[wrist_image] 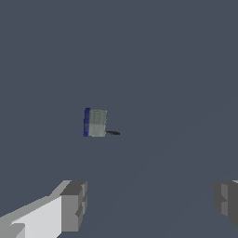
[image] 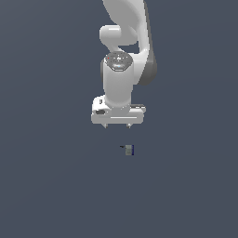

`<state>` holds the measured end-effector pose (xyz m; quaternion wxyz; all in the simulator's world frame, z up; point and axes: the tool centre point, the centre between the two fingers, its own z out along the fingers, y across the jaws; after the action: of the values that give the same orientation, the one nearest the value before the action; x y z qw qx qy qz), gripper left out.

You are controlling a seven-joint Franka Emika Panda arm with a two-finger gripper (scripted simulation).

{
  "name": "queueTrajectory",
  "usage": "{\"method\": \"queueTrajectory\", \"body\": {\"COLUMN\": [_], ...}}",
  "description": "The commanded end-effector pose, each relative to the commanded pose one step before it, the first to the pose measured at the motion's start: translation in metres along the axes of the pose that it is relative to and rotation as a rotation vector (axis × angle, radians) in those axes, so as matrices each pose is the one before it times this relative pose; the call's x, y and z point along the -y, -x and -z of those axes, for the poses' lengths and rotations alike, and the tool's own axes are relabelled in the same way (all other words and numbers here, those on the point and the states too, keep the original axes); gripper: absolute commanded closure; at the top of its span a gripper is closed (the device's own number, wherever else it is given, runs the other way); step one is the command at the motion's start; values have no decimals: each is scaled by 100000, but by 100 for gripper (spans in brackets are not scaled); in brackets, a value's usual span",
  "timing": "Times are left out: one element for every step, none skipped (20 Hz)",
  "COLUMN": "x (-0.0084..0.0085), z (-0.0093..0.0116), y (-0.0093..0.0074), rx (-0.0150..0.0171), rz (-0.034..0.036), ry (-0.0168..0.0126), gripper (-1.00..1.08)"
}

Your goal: Pick up the object and move it to a goal position.

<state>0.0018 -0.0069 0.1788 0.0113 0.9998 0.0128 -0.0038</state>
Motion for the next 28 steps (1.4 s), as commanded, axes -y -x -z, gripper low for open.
{"method": "queueTrajectory", "body": {"x": [-1,65,171,287,388,492,570,499,378,258,139,24,-67,-88,-31,-1,16,8,10,12,4,3,2,-2,-2,-3,0,2], "z": [0,-9,-26,-43,-60,-77,-93,-85,-68,-49,-30,-9,12,26,21,8,1,-12,-23,-34,-44,-55,-66,-77,-88,-97,-108,-119], "y": [0,3,9,14,20,25,28,23,16,9,3,-1,-2,1,6,3,1,-4,-9,-14,-19,-25,-30,-35,-39,-43,-48,-52], "rx": [0,6,18,31,42,54,64,58,45,31,17,4,-8,-12,-6,-1,0,4,5,7,8,10,12,14,16,18,21,23], "rz": [0,106,276,472,640,824,975,880,697,507,308,96,-124,-284,-258,-98,0,137,285,436,569,713,858,995,1129,1252,1388,1525], "ry": [0,-56,-153,-260,-350,-443,-512,-446,-336,-227,-120,-19,61,70,16,-5,0,-16,5,18,30,41,52,61,69,74,77,80], "gripper": [-92,-92,-92,-92,-92,-92,-92,-92,-92,-92,-92,-92,-92,-92,-92,-92,-92,-92,-92,-92,-92,-92,-92,-92,-92,-92,-92,-92]}}
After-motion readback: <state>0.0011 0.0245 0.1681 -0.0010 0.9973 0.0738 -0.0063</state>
